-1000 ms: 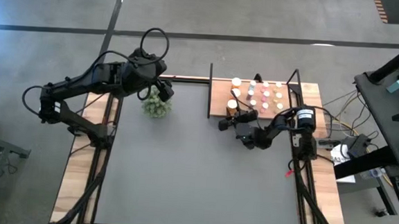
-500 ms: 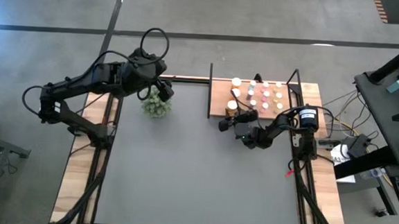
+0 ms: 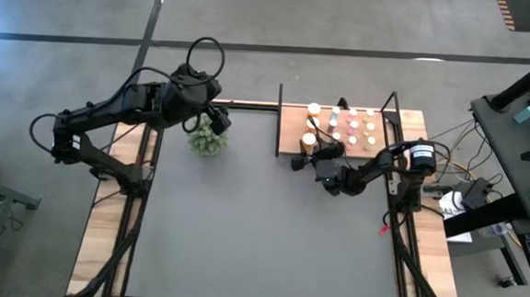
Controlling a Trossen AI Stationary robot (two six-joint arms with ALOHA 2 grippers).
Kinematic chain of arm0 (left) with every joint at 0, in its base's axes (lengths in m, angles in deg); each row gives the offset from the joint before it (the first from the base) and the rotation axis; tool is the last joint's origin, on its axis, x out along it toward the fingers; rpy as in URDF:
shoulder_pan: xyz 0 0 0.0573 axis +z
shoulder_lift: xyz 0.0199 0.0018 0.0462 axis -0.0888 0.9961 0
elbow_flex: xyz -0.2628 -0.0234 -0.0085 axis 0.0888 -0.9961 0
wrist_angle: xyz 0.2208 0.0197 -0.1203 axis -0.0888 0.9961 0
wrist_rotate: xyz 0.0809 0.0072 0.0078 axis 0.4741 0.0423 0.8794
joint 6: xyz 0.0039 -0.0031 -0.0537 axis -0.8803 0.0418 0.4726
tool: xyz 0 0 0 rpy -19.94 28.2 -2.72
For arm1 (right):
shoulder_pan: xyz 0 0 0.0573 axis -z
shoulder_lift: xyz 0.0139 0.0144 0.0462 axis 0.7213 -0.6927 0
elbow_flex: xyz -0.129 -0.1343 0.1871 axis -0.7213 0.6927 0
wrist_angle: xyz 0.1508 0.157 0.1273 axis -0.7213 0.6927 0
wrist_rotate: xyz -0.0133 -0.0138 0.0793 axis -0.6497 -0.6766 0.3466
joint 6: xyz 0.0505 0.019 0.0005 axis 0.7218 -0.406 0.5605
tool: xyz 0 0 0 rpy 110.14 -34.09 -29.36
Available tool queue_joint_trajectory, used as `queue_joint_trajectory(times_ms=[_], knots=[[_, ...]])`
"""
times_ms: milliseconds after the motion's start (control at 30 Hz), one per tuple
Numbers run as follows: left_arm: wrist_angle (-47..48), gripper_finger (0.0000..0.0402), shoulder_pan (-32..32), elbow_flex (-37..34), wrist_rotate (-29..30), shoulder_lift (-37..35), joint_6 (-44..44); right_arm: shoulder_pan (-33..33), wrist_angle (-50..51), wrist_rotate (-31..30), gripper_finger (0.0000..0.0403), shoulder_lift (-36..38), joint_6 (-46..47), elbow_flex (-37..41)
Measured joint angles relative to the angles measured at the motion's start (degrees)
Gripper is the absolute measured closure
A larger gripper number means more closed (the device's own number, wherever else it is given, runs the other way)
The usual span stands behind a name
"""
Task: Pick and place medicine bottles onto shelf by color
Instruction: Put the orange pill bottle on the shelf aligned with the other orange pill bottles
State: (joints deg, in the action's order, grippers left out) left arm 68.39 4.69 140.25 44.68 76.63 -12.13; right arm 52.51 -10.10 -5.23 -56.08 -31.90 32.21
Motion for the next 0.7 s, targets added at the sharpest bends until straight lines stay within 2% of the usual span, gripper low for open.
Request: queue_joint_trajectory(times_ms=[167, 333, 533, 600, 700], knots=[[0.01, 0.01, -0.02, 0.0, 0.01, 0.0, -0.02, 0.0, 4.64, -0.03, 0.0131, 4.34, -3.03, 0.0], [0.02, 0.01, -0.02, 0.0, 0.02, -0.18, -0.02, -0.05, 13.84, -0.03, 0.0131, 10.35, -0.59, -0.03], [0.04, 0.01, -0.02, 0.0, 0.02, -0.3, -0.04, -0.11, 19.18, 0.28, 0.0131, 17.43, 0.13, -0.98], [0.02, 0.01, -0.02, 0.0, 0.02, -0.35, -0.04, -0.14, 20.06, 2.78, 0.0134, 19.29, 1.64, -1.16], [0.04, 0.01, -0.02, 0.0, 0.02, -0.45, -0.04, -0.47, 20.02, 11.82, 0.0141, 21.42, 9.34, -1.27]])
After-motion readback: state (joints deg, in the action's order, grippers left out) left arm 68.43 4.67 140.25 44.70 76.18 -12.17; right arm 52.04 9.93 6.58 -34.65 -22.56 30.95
